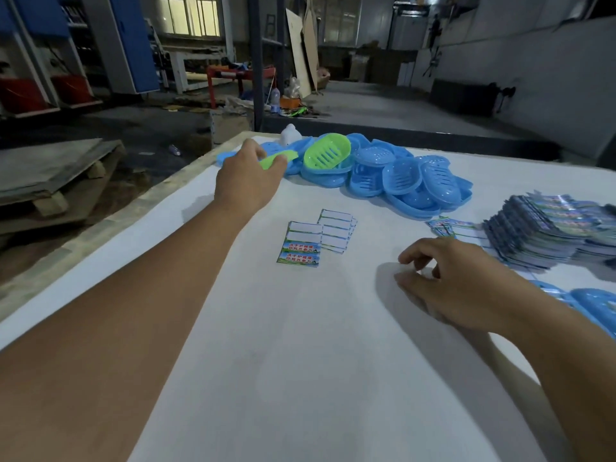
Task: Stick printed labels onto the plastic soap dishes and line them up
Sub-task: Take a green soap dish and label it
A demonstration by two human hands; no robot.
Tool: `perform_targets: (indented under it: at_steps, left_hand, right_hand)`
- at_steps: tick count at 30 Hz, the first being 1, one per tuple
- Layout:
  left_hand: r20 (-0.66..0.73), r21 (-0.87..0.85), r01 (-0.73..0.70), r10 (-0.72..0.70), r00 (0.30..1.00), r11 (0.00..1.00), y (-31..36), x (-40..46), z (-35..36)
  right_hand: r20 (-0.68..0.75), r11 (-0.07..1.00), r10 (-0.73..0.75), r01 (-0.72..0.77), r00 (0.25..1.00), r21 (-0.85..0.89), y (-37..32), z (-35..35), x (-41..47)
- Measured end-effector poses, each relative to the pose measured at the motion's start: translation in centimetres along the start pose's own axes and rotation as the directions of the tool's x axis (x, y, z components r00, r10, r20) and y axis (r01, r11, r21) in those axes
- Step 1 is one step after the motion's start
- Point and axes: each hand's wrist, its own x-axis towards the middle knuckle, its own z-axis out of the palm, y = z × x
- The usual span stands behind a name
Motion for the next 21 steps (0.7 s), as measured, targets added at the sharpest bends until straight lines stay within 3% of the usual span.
perform_targets:
  at_steps: [4, 7, 11, 14, 17, 19, 21]
  left_hand:
    - [0.221, -0.246, 0.056, -0.001, 0.975, 0.968, 3.6, -3.7, -0.6]
    - [0.412, -0.415, 0.239, -0.053, 0.91, 0.878, 6.0, -7.1, -0.9]
    - [0.655, -0.432, 0.495, -0.115, 0.747, 0.754, 8.0, -10.7, -0.5]
    - [0.69, -0.481, 0.568, -0.11, 0.715, 0.668, 8.8, -11.9, -0.5]
    - [0.626, -0.418, 0.422, -0.082, 0.776, 0.805, 8.8, -11.9, -0.7]
    - [0.515, -0.285, 0.185, -0.012, 0.857, 0.94, 8.4, -11.8, -1.0]
    - [0.378, -0.052, -0.084, 0.097, 0.92, 0.995, 7.5, -11.5, -1.1]
  right_hand:
    - [-0.121, 0.995, 0.003, 0.009, 0.993, 0.103, 0.1, -0.1, 0.2]
    - [-0.213, 0.967, -0.05, 0.1, 0.976, 0.234, 0.0, 0.1, 0.2]
    - [-0.292, 0.926, -0.165, 0.25, 0.942, 0.283, -0.7, 0.1, 0.2]
    - [-0.364, 0.914, -0.176, 0.289, 0.915, 0.284, -1.0, 0.3, 0.3]
    - [-0.327, 0.928, -0.113, 0.217, 0.938, 0.303, -0.6, 0.1, 0.4]
    - [-0.251, 0.963, -0.072, 0.133, 0.965, 0.236, -0.1, 0.0, 0.4]
    - [-0.19, 0.986, -0.023, 0.054, 0.981, 0.16, 0.3, 0.1, 0.4]
